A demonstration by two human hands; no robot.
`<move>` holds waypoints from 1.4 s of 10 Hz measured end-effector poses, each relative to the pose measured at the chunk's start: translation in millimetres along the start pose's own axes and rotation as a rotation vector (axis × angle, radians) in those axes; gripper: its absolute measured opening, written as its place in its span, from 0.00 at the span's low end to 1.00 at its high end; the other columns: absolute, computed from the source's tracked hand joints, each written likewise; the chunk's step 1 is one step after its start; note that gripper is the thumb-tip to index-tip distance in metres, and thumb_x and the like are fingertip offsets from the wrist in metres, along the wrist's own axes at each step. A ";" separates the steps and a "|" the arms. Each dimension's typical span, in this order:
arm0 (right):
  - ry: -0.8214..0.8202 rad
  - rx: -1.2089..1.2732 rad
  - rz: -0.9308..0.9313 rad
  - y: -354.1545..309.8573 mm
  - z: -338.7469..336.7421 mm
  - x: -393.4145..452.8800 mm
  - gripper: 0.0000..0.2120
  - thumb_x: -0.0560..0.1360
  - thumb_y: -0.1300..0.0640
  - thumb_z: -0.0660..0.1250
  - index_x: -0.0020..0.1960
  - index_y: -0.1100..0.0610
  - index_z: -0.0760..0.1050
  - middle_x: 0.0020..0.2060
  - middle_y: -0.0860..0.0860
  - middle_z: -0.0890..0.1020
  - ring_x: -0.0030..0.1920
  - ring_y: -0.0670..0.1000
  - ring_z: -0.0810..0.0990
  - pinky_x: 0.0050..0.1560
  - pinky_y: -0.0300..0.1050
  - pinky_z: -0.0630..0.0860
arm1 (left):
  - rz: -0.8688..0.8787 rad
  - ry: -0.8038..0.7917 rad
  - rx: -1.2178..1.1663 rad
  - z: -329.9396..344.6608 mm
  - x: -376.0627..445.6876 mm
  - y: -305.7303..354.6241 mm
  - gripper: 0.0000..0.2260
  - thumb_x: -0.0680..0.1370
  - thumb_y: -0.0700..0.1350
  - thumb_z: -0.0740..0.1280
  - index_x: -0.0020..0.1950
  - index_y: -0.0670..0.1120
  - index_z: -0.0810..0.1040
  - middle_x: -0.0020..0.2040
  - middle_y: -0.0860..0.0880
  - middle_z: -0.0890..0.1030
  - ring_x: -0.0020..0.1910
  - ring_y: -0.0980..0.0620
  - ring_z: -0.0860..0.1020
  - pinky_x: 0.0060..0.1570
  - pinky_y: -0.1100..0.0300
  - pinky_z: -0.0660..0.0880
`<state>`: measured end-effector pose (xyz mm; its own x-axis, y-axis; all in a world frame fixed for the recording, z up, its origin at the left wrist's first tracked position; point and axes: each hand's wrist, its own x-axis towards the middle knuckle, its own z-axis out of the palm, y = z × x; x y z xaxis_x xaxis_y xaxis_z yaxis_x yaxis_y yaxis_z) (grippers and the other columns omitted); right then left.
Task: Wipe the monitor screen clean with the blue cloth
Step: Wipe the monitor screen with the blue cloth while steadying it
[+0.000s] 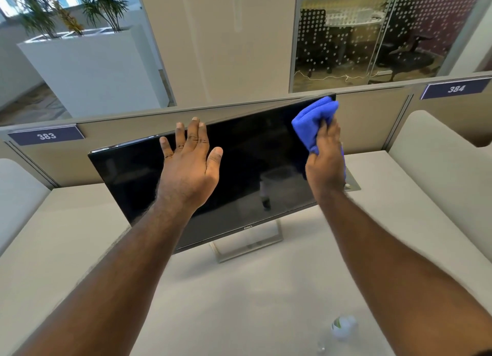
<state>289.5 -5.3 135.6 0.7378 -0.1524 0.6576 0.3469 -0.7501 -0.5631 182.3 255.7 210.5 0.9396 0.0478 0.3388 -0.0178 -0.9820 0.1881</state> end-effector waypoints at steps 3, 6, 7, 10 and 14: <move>-0.193 -0.026 -0.002 42.9 4.2 -44.7 0.34 0.74 0.68 0.61 0.77 0.59 0.54 0.77 0.58 0.56 0.78 0.57 0.53 0.76 0.57 0.57 | 0.009 -0.007 0.023 1.8 4.6 7.1 0.31 0.80 0.61 0.39 0.80 0.48 0.42 0.80 0.51 0.39 0.77 0.51 0.33 0.72 0.47 0.30; -0.251 0.002 0.290 40.2 21.9 -135.1 0.28 0.78 0.74 0.54 0.77 0.66 0.53 0.77 0.60 0.54 0.78 0.57 0.52 0.77 0.54 0.51 | 0.013 -0.018 0.069 4.3 4.0 4.0 0.31 0.80 0.61 0.39 0.80 0.49 0.40 0.80 0.52 0.37 0.77 0.50 0.33 0.72 0.45 0.30; -0.272 -0.038 0.226 17.3 35.0 -137.4 0.31 0.75 0.74 0.57 0.76 0.65 0.56 0.77 0.62 0.56 0.77 0.61 0.53 0.77 0.50 0.51 | 0.010 -0.024 0.062 3.8 4.4 4.2 0.31 0.81 0.61 0.39 0.80 0.49 0.39 0.80 0.52 0.37 0.77 0.50 0.33 0.73 0.44 0.30; -0.526 -0.014 -0.355 -26.7 45.7 -173.6 0.34 0.70 0.68 0.69 0.74 0.62 0.65 0.75 0.58 0.64 0.74 0.63 0.62 0.69 0.54 0.70 | 0.010 -0.009 0.048 2.2 3.5 8.5 0.30 0.82 0.58 0.42 0.80 0.48 0.41 0.81 0.51 0.40 0.78 0.49 0.34 0.73 0.45 0.31; -0.129 0.322 0.325 42.3 17.0 -128.1 0.21 0.84 0.63 0.53 0.76 0.55 0.61 0.67 0.49 0.71 0.69 0.48 0.69 0.73 0.56 0.61 | 0.044 -0.016 0.057 3.7 2.9 1.1 0.30 0.80 0.61 0.40 0.80 0.51 0.38 0.79 0.54 0.36 0.76 0.51 0.31 0.71 0.49 0.27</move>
<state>219.5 -6.5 18.9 0.8965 -0.2502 0.3656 0.2329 -0.4359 -0.8693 186.3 254.1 208.3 0.9437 0.0020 0.3309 -0.0403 -0.9919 0.1208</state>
